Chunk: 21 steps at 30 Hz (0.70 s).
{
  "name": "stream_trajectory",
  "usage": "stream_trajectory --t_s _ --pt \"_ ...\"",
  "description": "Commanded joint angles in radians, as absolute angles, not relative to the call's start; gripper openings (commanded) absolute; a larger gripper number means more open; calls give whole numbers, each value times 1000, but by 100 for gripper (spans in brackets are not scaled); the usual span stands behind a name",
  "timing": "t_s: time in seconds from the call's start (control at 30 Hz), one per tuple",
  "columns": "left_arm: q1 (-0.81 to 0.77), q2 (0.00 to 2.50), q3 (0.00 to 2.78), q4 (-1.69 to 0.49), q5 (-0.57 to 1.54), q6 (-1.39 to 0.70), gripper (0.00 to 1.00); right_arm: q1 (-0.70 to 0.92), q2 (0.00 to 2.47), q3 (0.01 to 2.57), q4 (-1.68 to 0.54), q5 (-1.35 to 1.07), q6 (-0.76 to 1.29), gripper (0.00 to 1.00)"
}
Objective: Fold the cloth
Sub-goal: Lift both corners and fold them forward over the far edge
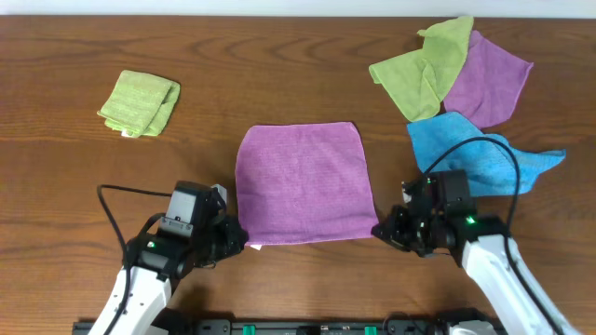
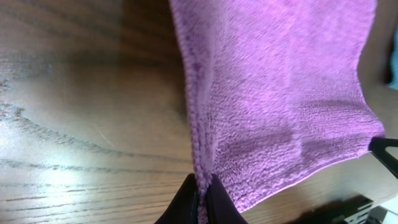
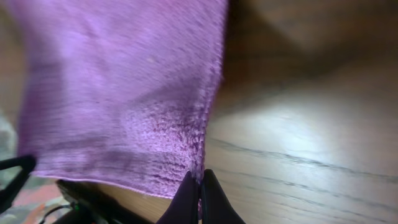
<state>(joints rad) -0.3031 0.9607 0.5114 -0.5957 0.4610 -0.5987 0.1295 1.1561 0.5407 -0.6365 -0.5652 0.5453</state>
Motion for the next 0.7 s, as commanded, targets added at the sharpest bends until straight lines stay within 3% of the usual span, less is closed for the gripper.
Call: stream_trajectory --t_s 0.0,0.3,0.5,0.67 --pt "-302 946 506 -565 406 -610 6 138 1097 543 -589 -573 593 2" --pt "-301 1079 508 -203 280 -610 6 164 1229 581 -215 -573 696 2" --pt "-257 1291 553 0 274 -609 6 164 1439 730 -142 -541 684 2" --pt "-205 1476 709 42 279 -536 6 163 1620 892 -119 -498 657 2"
